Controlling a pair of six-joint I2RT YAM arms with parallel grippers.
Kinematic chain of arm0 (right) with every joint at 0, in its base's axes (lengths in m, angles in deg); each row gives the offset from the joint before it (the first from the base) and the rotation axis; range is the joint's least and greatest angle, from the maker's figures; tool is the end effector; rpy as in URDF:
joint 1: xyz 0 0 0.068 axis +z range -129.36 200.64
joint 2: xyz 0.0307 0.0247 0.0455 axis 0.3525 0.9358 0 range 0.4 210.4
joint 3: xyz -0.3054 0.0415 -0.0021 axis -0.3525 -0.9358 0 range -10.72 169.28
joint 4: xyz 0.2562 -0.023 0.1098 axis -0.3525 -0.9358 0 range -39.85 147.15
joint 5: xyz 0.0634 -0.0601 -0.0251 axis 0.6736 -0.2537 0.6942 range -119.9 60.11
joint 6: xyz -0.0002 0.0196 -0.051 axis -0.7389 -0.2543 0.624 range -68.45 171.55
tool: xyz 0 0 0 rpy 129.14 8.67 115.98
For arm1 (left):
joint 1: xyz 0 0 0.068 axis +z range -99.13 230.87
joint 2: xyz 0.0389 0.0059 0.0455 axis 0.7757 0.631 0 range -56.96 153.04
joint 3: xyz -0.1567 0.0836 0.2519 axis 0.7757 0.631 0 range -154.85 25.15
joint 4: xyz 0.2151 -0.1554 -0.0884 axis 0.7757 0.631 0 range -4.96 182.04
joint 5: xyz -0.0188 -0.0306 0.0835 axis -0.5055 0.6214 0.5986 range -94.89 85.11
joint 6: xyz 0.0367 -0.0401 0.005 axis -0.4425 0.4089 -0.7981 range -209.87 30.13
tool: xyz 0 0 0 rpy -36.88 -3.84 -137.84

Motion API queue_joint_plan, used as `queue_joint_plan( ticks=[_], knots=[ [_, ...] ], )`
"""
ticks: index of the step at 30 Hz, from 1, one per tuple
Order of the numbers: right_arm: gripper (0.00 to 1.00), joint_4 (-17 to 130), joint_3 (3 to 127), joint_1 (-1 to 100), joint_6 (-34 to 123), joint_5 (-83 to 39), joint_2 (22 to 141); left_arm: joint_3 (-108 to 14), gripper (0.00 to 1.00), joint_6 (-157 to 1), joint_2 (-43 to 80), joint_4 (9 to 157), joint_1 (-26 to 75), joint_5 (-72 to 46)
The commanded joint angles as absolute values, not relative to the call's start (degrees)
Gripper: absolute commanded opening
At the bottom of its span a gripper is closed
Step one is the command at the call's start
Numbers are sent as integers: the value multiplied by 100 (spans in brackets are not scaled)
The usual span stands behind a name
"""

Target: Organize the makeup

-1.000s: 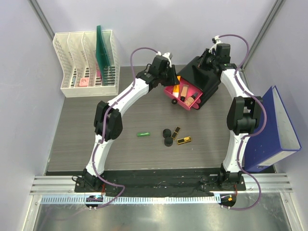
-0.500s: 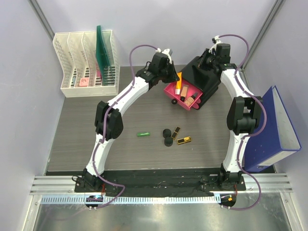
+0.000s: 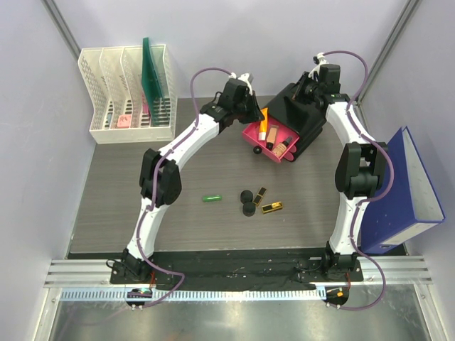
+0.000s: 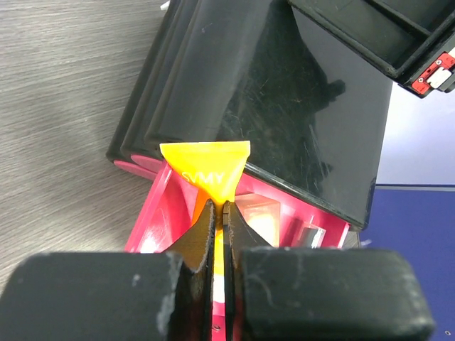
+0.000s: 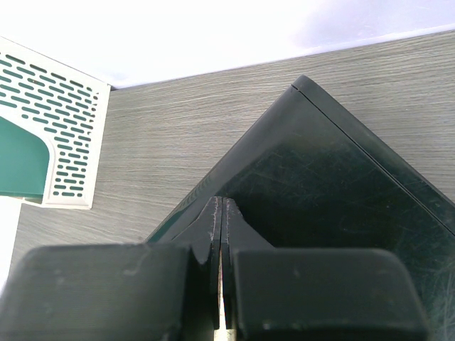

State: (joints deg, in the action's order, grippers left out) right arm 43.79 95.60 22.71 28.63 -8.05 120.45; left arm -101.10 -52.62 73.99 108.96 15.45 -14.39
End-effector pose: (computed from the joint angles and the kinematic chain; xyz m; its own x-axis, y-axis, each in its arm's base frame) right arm 0.5368 0.0331 0.3199 -0.5612 0.3415 -0.7540 -0.1585 0.8497 0.5028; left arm 0.4708 -0.3422 0.3257 -0.7282 -0.2147 -0.6508 0.3127 0.7410 -0.5943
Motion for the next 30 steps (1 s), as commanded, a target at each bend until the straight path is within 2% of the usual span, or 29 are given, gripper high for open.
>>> queue_joint_plan(
  ticks=[1, 30],
  knots=[
    [1, 2411, 9044, 2275, 3090, -1197, 12819, -9904, 0, -5260, 7136, 10772, 1580, -1438],
    [1, 2411, 9053, 2275, 3081, -1179, 12836, -9640, 0, -5357, 7039, 10938, 1572, -1491]
  ],
)
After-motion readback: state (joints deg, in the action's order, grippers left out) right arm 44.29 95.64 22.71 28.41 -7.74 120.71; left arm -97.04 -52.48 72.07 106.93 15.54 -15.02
